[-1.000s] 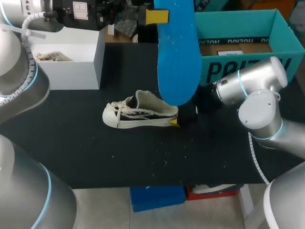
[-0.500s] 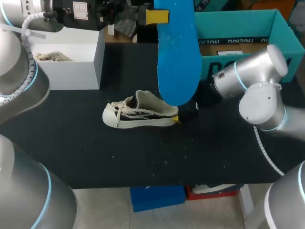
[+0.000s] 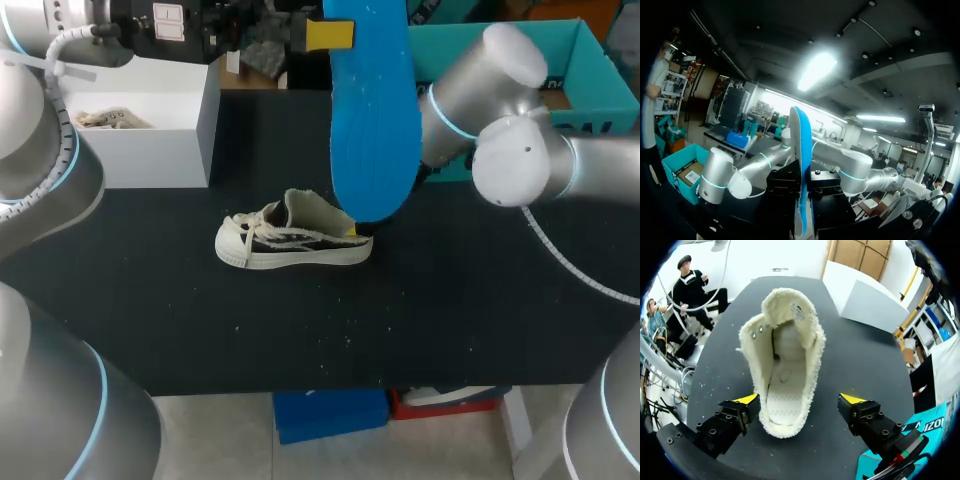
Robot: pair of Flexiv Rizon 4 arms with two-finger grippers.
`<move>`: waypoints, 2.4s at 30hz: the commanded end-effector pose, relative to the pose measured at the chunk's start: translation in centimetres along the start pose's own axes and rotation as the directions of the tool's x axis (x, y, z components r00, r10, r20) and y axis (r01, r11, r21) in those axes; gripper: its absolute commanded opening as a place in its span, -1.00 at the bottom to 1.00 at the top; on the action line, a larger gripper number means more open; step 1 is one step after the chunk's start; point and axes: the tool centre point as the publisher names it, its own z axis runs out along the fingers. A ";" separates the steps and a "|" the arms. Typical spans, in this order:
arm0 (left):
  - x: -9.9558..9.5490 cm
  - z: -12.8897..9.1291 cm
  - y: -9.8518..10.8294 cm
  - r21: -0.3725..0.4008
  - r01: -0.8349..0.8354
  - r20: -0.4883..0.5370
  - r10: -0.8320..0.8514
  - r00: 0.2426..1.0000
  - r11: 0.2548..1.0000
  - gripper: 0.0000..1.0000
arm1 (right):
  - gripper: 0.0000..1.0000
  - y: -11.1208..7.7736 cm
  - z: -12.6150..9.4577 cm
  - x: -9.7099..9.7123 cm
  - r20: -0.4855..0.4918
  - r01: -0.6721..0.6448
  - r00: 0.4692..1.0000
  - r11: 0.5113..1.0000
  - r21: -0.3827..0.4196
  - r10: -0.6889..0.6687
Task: Take the shoe out of the shoebox, open the shoe tongue, remove and reinsert the insole, then place the shoe into the shoebox
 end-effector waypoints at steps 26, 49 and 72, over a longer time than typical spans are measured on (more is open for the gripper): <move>0.0 0.1 0.0 0.001 -0.001 0.001 0.001 1.000 1.000 -1.00 | 1.00 4.3 2.5 -3.0 -0.063 0.039 0.998 0.815 0.578 -0.003; 0.0 0.1 0.0 0.001 -0.001 0.001 0.001 1.000 1.000 -1.00 | -1.00 3.2 4.1 -3.1 -0.087 -0.014 0.994 0.866 0.500 0.066; 0.0 0.1 0.0 0.001 -0.001 0.001 0.001 1.000 1.000 -1.00 | -1.00 5.2 -7.4 -3.1 0.124 -0.461 0.872 0.709 0.535 0.473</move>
